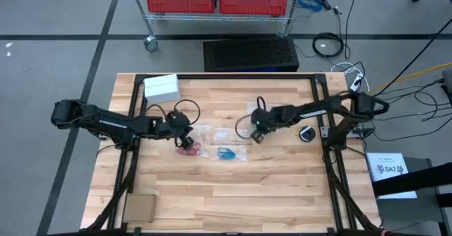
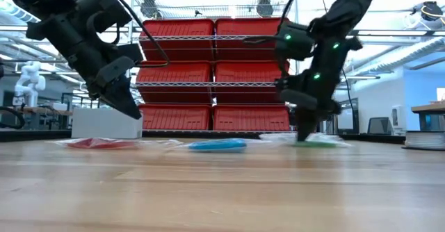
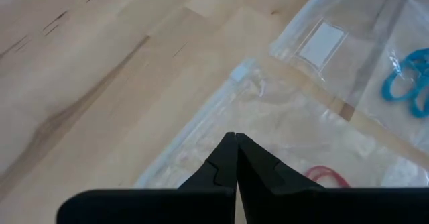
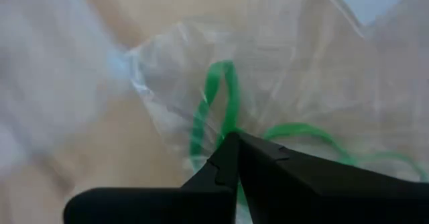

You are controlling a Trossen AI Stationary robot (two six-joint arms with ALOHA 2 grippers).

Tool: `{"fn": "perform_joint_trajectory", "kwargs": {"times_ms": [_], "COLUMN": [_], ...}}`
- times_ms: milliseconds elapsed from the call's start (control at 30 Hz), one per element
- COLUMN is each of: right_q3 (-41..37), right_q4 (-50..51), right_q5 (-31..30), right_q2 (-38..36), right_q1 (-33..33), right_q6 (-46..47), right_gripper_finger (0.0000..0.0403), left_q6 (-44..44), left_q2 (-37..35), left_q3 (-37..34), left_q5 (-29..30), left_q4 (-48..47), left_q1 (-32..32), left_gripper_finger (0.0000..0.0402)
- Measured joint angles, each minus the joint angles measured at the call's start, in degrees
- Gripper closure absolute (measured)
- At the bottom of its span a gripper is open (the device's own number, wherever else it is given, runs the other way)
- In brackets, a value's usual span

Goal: Sort rubber bands
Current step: Move the transparent zip lock bags to the middle, then return to Home Position

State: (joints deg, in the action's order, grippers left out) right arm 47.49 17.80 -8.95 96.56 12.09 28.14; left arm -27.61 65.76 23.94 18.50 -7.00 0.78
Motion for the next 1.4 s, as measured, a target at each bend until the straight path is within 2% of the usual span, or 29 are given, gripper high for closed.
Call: {"fn": "perform_joint_trajectory", "kwargs": {"times_ms": [233,400,567,900,1200,1300,1400], "right_q3": [-0.13,-0.13,-0.13,-0.2,-0.2,-0.2,-0.18], "right_q4": [14.16,14.54,14.3,14.59,14.9,15.87,18.26], "right_q5": [-0.04,0.4,0.75,2.45,1.48,-0.58,-6.02], "right_q2": [-3.26,-3.35,-3.35,-4.5,-13.0,-15.24,-15.65], "right_q1": [-9.42,-16.73,-21.15,-23.62,-23.84,-23.86,-23.37], "right_q6": [7.98,10.74,14.3,22.99,22.7,19.9,19.15], "right_gripper_finger": [0.0403,0.0403,0.0403,0.0399,0.0362,0.0351,0.0347], "left_q6": [-0.18,-0.13,1.07,2.6,4.11,4.54,7.42], "left_q2": [0.0,-0.16,-1.02,-4.37,-6.6,-6.65,-6.71], "left_q3": [-1.23,-1.64,-1.64,-1.64,-1.64,-1.64,-1.64], "left_q5": [0.0,-0.02,-0.61,-4.74,-6.35,-6.49,-6.71], "left_q4": [-0.05,0.52,0.37,1.94,2.12,2.53,7.21], "left_q1": [0.0,0.0,0.0,2.02,3.76,4.26,4.78], "left_gripper_finger": [0.0391,0.0391,0.0391,0.0391,0.0391,0.0391,0.0391]}}
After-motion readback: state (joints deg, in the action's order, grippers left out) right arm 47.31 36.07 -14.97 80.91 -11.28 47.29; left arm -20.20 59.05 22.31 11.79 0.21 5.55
